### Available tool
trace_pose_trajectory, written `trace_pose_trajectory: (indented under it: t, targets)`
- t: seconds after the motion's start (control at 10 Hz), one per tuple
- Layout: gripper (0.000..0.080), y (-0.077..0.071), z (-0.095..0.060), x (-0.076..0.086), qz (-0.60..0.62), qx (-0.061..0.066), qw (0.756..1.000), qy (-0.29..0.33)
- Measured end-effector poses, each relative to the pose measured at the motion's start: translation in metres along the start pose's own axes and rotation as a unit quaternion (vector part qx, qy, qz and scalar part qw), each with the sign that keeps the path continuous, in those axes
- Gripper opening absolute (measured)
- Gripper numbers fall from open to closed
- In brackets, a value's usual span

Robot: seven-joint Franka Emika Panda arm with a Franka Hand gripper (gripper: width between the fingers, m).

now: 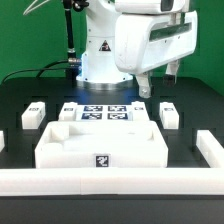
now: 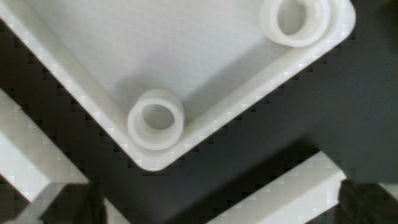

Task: Assemble desk

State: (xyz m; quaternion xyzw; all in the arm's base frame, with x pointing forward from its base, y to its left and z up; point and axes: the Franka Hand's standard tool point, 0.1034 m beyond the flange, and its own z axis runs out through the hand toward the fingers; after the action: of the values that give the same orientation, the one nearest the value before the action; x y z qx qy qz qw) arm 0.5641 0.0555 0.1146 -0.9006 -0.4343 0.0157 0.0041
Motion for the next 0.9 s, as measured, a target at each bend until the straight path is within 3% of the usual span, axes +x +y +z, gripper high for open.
trace_pose_trajectory:
  t: [0.9]
  targets:
    - [0.0649,0.0003,0.0002,-0.0011,-0.015,-0.001,1.000,0.001]
